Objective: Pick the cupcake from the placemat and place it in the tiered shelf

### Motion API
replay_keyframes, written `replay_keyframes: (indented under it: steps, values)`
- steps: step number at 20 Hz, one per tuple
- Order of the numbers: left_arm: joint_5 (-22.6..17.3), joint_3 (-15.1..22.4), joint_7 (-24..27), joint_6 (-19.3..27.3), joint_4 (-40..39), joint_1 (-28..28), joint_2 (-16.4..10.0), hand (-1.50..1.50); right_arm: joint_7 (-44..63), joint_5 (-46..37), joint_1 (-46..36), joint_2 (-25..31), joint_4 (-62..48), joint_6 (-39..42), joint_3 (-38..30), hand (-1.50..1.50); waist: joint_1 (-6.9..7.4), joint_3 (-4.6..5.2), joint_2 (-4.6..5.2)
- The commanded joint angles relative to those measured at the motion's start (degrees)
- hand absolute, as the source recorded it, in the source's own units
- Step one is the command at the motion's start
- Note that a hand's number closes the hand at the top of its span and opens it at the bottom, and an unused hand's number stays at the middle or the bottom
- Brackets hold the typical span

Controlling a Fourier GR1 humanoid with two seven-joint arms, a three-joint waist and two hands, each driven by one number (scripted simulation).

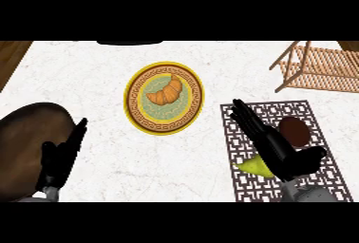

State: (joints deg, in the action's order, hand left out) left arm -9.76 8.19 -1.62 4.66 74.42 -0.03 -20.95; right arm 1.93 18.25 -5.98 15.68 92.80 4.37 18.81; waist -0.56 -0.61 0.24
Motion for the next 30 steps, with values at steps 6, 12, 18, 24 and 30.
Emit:
replay_keyframes:
  steps: [6, 12, 18, 24, 30]
  values:
    - [-1.0, -8.7, 2.7, 7.0, 16.6, 1.7, -2.0, 0.0, -1.1, -1.8, -7.1, 6.9, -4.5, -7.3, -16.1, 1.5, -0.47, 0.59, -0.84]
    - [-2.1, -7.5, 0.3, 7.8, 18.5, -1.5, 1.4, 0.0, -6.4, 7.7, -8.1, 8.6, -15.5, -6.7, -31.8, -1.5, 0.59, 0.48, -0.07]
    - [0.7, -5.7, -4.0, 9.8, 20.1, -2.2, 2.2, 0.0, 4.8, 6.2, -4.9, 22.5, -4.7, 5.3, -28.6, -1.5, -0.2, 0.69, -0.53]
    - [1.8, -4.5, -4.6, 11.3, 21.2, -2.3, 3.6, 0.0, 17.6, -0.1, -7.2, 33.3, 3.1, 11.0, -21.3, -1.5, 0.47, 0.82, -0.62]
    - [2.4, -4.0, -7.0, 11.4, 22.3, -6.0, 3.4, 0.0, 29.0, -13.7, -11.5, 40.3, 7.7, 12.4, -11.9, -1.5, 1.54, 0.8, -0.3]
